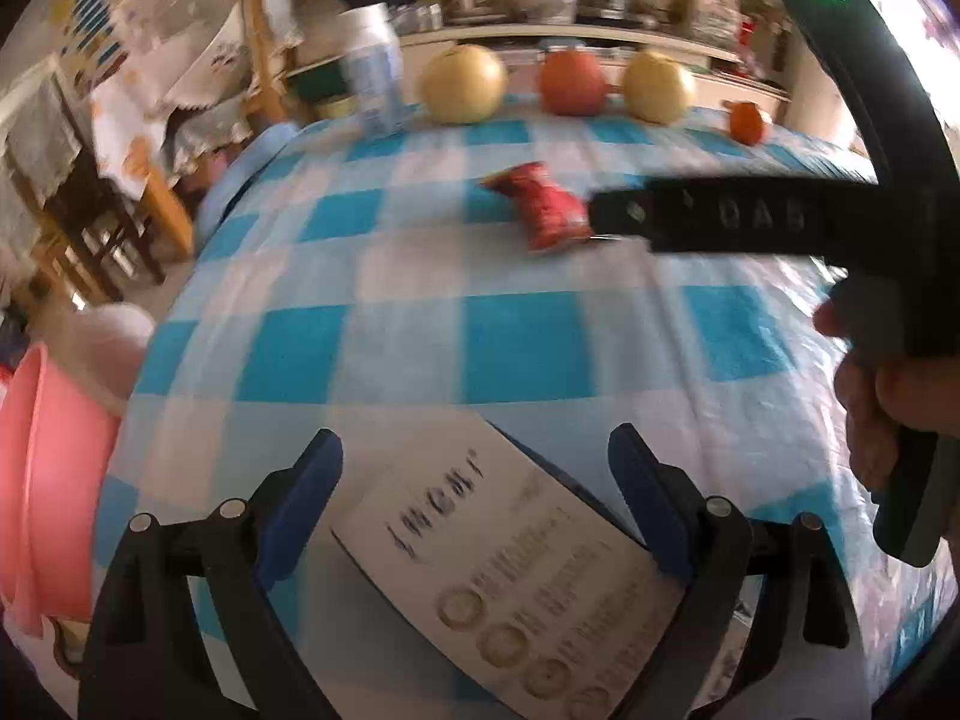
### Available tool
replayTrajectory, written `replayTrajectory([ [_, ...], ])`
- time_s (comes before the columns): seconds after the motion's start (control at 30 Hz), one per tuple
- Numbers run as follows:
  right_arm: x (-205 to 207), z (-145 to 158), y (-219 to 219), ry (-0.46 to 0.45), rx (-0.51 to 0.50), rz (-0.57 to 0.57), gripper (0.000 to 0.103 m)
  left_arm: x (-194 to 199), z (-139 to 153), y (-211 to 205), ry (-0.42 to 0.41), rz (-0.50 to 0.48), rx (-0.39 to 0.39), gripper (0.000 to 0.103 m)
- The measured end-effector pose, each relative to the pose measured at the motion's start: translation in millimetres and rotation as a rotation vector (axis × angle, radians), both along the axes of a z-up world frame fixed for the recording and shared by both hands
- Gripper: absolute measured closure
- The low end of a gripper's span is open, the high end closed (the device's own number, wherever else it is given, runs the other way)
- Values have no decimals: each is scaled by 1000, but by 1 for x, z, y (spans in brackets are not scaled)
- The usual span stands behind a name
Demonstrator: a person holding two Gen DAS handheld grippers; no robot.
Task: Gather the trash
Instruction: 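Close left gripper on the white printed box while right grips the red packet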
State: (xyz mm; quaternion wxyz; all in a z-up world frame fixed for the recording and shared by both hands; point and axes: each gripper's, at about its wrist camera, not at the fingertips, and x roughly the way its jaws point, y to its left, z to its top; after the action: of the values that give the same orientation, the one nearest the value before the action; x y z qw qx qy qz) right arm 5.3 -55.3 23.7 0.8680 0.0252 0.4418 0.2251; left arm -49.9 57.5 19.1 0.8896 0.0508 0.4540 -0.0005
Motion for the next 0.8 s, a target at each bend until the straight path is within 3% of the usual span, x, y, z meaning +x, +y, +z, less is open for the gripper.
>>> replayTrajectory([
  [0.1, 6, -5, 14, -3, -25, 24, 27, -6, 8, 17, 4, 16, -120, 12],
  [0.2, 12, -5, 25, -18, -44, 43, 27, -11, 8, 15, 16, 6, -88, 12],
  [0.33, 19, -8, 36, -23, -71, 55, 35, -16, 1, 16, 71, 6, -192, 12],
  [0.53, 19, -10, 47, -62, -157, 59, 46, -17, -5, 12, 69, -11, -208, 13],
  [0.6, 19, -10, 46, -68, -171, 53, 55, -16, -7, 9, 62, -28, -198, 15],
  [0.8, 19, -10, 43, -69, -166, 58, 58, -13, -7, 8, 29, -68, -190, 29],
])
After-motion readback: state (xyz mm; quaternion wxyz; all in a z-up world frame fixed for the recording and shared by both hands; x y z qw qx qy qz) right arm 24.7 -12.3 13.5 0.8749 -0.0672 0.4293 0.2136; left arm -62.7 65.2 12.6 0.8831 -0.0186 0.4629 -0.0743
